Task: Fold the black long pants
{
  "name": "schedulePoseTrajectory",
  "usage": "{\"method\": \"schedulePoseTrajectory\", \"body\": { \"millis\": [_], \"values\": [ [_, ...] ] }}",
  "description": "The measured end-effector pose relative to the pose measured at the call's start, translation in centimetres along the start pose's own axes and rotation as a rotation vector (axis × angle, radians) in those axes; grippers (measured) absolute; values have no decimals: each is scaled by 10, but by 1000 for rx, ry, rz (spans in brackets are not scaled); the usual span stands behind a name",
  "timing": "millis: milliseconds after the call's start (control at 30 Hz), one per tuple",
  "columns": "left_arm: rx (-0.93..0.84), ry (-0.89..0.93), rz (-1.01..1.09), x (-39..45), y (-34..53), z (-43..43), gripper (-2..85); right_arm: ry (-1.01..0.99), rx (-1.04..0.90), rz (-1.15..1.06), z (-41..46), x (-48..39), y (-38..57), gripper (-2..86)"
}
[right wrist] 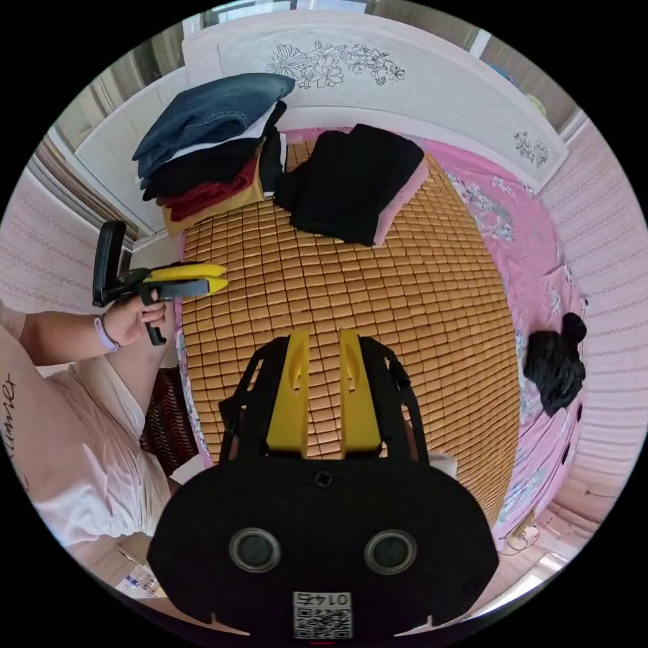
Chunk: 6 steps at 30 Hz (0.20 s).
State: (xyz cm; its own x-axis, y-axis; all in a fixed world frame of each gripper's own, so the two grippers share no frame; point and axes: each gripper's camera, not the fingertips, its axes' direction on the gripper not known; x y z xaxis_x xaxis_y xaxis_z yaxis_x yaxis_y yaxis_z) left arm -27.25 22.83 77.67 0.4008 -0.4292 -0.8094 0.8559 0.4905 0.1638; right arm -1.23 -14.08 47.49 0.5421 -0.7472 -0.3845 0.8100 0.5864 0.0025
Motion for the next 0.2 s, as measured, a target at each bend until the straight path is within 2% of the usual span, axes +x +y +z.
{"method": "schedulePoseTrajectory", "body": {
  "millis": [100,200],
  "values": [
    [-46,-33,69,17,32,10,122,-153,-106,250,19,-9,135,68],
    [-115,-7,104,37,53,25,112,-224,-74,524,1,-26,251,69]
  ]
}}
